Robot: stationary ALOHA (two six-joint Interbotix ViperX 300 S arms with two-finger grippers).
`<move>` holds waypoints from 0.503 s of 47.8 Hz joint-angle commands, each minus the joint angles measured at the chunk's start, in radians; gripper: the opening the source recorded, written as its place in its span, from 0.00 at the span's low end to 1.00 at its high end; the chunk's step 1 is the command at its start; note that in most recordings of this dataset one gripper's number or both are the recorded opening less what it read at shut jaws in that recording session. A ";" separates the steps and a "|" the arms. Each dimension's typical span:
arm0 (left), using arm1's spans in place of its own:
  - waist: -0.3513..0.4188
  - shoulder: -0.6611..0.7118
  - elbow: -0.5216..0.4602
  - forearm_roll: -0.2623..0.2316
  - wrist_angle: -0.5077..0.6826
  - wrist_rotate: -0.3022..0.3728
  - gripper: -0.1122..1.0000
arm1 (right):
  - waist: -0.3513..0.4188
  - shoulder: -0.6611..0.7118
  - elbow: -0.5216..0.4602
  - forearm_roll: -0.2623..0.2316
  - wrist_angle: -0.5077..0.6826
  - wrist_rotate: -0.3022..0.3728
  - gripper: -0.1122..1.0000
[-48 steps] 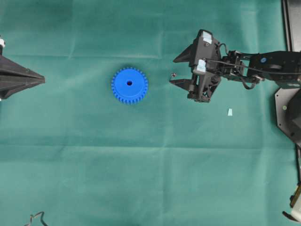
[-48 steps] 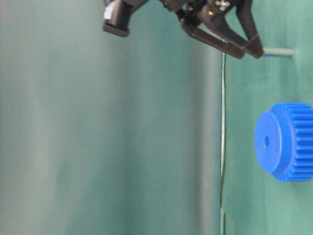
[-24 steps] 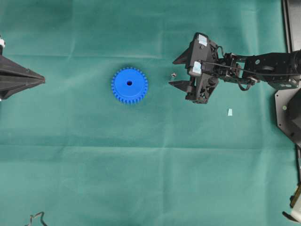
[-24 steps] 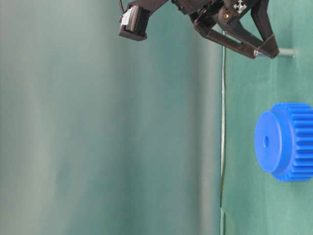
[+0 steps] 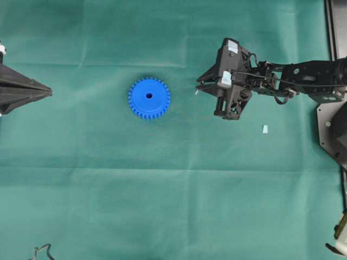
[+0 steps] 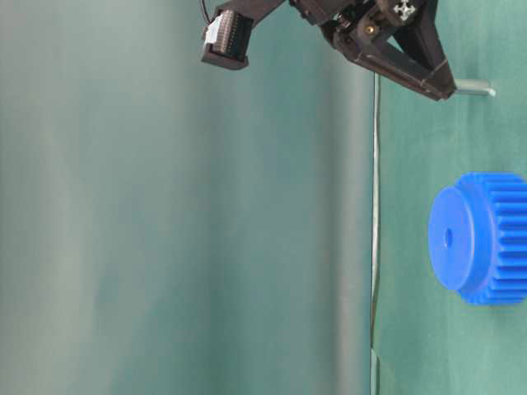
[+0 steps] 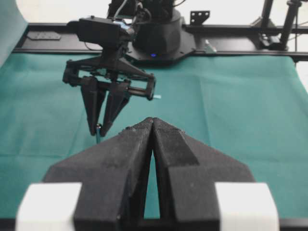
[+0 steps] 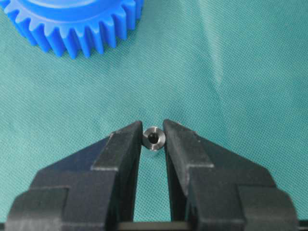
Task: Insert the shaft into the center hole of the gear.
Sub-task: 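Close the right gripper on the silver shaft and lift it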
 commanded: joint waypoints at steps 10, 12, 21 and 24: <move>-0.002 0.006 -0.021 0.003 -0.005 0.002 0.10 | -0.002 -0.084 -0.071 0.000 0.126 -0.002 0.28; -0.002 0.006 -0.021 0.003 -0.003 0.002 0.10 | 0.000 -0.109 -0.089 0.000 0.173 -0.002 0.28; -0.002 0.006 -0.021 0.003 -0.002 0.002 0.10 | 0.003 -0.224 -0.166 -0.003 0.374 -0.003 0.28; -0.003 0.006 -0.021 0.003 -0.002 0.002 0.10 | 0.003 -0.250 -0.179 -0.003 0.417 -0.003 0.28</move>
